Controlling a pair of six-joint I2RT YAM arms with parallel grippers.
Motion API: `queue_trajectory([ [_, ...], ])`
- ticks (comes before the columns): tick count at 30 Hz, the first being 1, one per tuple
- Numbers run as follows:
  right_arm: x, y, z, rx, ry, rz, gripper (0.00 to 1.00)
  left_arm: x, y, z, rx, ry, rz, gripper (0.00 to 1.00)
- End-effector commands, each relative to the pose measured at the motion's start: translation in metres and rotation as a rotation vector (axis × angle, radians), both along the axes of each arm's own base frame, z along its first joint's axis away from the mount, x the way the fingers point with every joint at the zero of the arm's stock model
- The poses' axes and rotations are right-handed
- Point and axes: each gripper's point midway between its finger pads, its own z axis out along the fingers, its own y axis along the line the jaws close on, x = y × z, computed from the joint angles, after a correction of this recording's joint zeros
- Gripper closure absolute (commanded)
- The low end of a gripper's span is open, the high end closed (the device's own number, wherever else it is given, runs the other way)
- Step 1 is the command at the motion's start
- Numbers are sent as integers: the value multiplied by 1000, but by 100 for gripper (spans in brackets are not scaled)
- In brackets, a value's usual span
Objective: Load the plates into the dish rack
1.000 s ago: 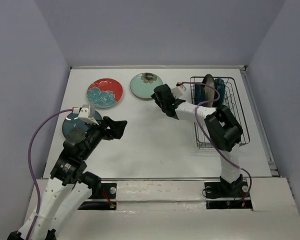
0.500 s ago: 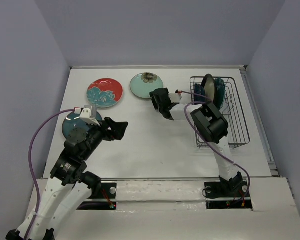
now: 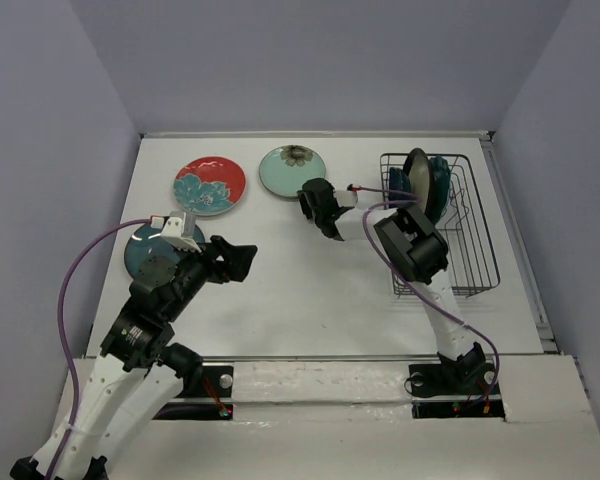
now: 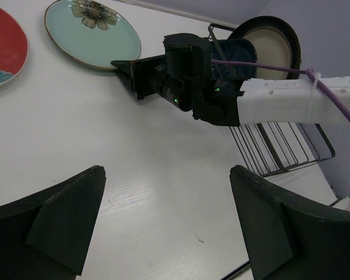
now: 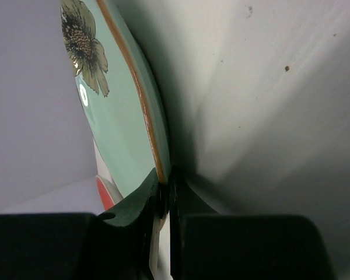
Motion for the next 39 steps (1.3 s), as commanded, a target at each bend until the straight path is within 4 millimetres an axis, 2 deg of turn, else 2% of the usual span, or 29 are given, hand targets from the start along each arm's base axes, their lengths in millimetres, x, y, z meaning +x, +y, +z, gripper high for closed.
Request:
queue_trajectory([
  [1, 0, -15, 13, -76, -30, -4, 93, 1, 1, 18, -9, -56, 6, 1],
  [2, 2, -19, 35, -83, -74, -19, 93, 1, 2, 18, -8, -57, 9, 1],
  [4, -4, -16, 58, -136, -134, 3, 93, 1, 2, 18, -11, -57, 10, 1],
  [5, -5, -22, 80, -148, -176, -11, 93, 1, 3, 19, -10, -59, 12, 1],
  [8, -11, -28, 125, -204, -290, -6, 93, 2, 4, 19, -9, -62, 18, 1],
  [9, -19, -29, 150, -217, -334, -7, 93, 2, 4, 18, -8, -60, 20, 1],
  [12, -27, -36, 191, -312, -417, -2, 93, 2, 6, 18, -10, -64, 26, 1],
  [13, -35, -39, 213, -353, -455, 6, 93, 2, 6, 20, -14, -71, 28, 1],
  [15, -40, -43, 235, -379, -499, 10, 93, 3, 8, 20, -15, -72, 34, 1],
  [16, -46, -48, 254, -402, -534, 14, 93, 3, 9, 20, -14, -72, 38, 1],
  [18, -54, -53, 272, -460, -572, 31, 93, 4, 10, 21, -16, -74, 43, 1],
  [19, -61, -60, 291, -464, -602, 28, 93, 4, 11, 20, -14, -74, 48, 1],
  [22, -77, -71, 323, -546, -665, 46, 93, 5, 12, 19, -14, -74, 52, 1],
  [23, -88, -82, 349, -561, -704, 33, 93, 5, 12, 20, -15, -75, 54, 1],
  [26, -106, -104, 378, -724, -723, 35, 93, 5, 12, 18, -15, -72, 55, 1],
  [27, -118, -124, 401, -814, -732, 25, 93, 5, 12, 19, -15, -73, 55, 1],
  [29, -130, -150, 428, -906, -722, -15, 93, 4, 11, 18, -16, -73, 45, 1],
  [30, -143, -172, 447, -943, -728, -52, 93, 4, 10, 19, -19, -77, 42, 1],
  [31, -149, -194, 449, -1054, -678, -84, 93, 4, 10, 20, -18, -81, 37, 1],
  [32, -157, -206, 457, -1094, -666, -109, 93, 4, 9, 20, -19, -80, 32, 1],
  [33, -170, -230, 470, -1188, -646, -148, 93, 4, 9, 21, -20, -83, 31, 1],
  [37, -202, -290, 496, -1345, -550, -278, 93, 4, 8, 20, -20, -83, 26, 1],
  [39, -209, -311, 498, -1408, -475, -319, 93, 4, 8, 20, -20, -83, 25, 1],
])
